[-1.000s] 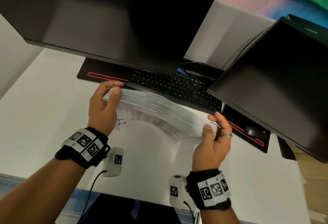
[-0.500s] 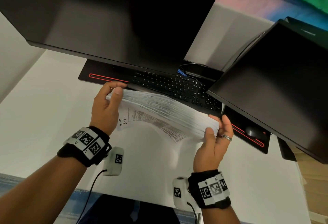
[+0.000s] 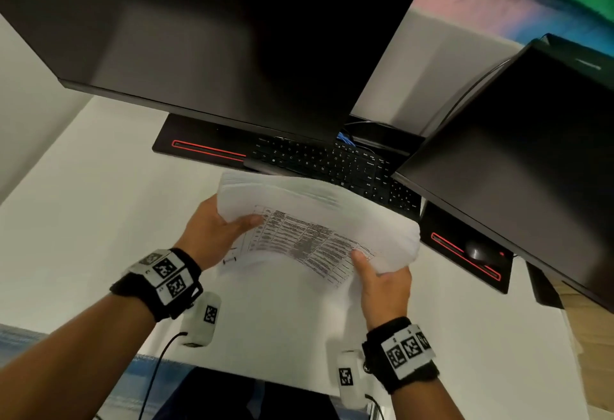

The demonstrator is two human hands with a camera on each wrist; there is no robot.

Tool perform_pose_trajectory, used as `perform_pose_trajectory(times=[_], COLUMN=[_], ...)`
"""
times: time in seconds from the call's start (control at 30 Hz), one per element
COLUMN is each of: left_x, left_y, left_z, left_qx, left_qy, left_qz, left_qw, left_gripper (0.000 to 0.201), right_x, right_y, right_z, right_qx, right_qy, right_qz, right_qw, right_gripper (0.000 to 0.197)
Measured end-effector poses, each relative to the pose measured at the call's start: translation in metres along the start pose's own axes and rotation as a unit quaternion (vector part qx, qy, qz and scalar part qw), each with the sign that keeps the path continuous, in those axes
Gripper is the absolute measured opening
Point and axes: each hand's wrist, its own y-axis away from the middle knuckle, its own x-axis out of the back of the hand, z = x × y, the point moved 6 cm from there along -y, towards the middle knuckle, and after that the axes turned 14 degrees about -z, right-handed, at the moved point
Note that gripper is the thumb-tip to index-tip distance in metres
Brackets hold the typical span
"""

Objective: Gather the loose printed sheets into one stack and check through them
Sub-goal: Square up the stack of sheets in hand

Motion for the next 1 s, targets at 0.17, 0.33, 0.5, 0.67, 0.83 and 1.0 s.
perform_pose_trajectory(times=[0.17, 0.33, 0.5, 0.67, 0.83, 1.0], left_x=[0.016, 0.0, -0.012, -0.015, -0.05, -0.097], left_y=[-0.011, -0.005, 0.007, 0.019, 0.007, -0.003], left_z=[-0.015, -0.076, -0.081, -0.089, -0.071, -0.062], left_qx=[0.057, 0.2, 0.206, 0.259, 0.2, 0.23], left_qy=[-0.05, -0.1, -0.104, -0.088, -0.09, -0.1], left_qz=[0.057, -0.001, -0.026, -0.018, -0.018, -0.071], left_qw=[0.995, 0.975, 0.973, 0.962, 0.976, 0.965], left_gripper=[0.03, 0.044, 0.05, 0.037, 0.034, 0.033], right_x=[0.005, -0.009, -0.013, 0.003, 0.037, 0.082], right_y=[-0.027, -0.03, -0.024, -0.018, -0.013, -0.017], right_z=[0.011, 0.085, 0.107, 0.115, 0.086, 0.085], right_qx=[-0.03, -0.182, -0.212, -0.218, -0.146, -0.192], right_qy=[0.033, 0.148, 0.17, 0.182, 0.278, 0.282], right_qz=[-0.025, -0.099, -0.101, -0.114, -0.086, -0.064], right_qw=[0.999, 0.967, 0.957, 0.952, 0.946, 0.938], right_gripper=[0.045, 0.054, 0.051, 0.035, 0.043, 0.046])
